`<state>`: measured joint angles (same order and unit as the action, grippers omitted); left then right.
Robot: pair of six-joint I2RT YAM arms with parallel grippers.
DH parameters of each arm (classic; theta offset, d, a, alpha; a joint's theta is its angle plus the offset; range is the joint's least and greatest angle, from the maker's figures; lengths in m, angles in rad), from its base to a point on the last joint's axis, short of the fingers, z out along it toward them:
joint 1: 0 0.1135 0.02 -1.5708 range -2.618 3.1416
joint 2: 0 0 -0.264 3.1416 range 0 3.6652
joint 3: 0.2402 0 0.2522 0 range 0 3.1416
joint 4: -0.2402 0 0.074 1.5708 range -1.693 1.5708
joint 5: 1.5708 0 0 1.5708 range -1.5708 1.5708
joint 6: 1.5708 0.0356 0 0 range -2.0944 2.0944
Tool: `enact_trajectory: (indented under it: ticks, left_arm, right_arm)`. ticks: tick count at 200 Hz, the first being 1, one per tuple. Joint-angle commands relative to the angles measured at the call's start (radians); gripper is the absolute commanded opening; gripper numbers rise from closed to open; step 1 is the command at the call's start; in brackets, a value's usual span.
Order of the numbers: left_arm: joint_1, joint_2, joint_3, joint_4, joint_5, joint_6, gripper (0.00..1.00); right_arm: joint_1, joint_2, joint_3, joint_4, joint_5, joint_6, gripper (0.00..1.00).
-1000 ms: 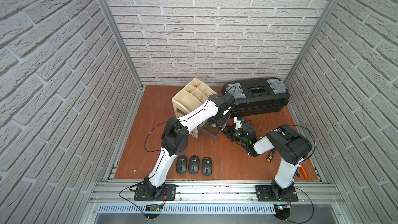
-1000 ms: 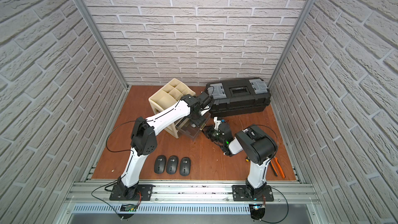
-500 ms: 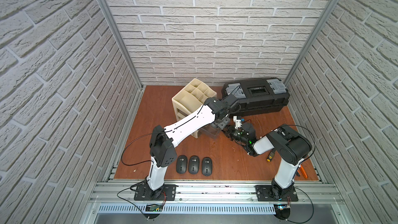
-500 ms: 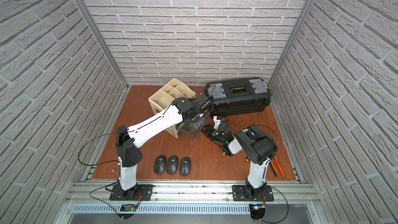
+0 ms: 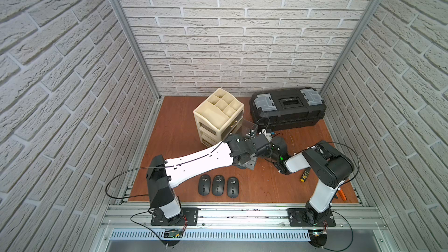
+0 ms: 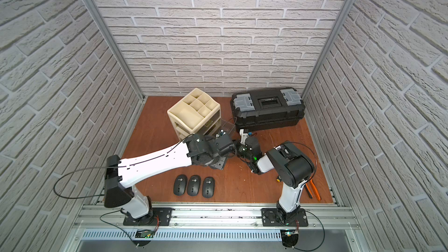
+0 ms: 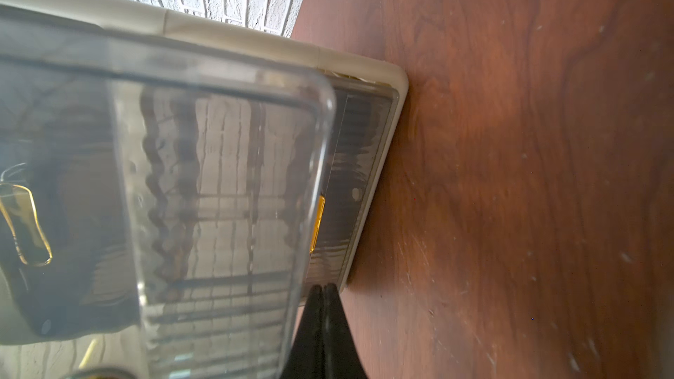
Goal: Take the mice out of the drawer
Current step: Place the mouse at the center of the board.
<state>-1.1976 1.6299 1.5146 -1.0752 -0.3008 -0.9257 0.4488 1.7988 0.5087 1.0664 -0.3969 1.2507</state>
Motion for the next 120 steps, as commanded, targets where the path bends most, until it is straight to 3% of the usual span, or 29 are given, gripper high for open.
enact_trajectory:
  ticks: [1, 50, 120]
  left_arm:
    - [-0.039, -0.036, -0.086, 0.136, 0.026, -0.216, 0.51]
    - [-0.136, 0.030, -0.151, 0.226, 0.036, -0.332, 0.52]
    - [-0.142, 0.093, -0.273, 0.343, 0.120, -0.392, 0.51]
  right_arm:
    - [0.007, -0.040, 0.000, 0.005, 0.008, -0.031, 0.03]
    - [0.006, -0.009, 0.004, 0.039, -0.005, -0.018, 0.03]
    - [0.007, -0.006, -0.005, 0.046, -0.014, -0.014, 0.03]
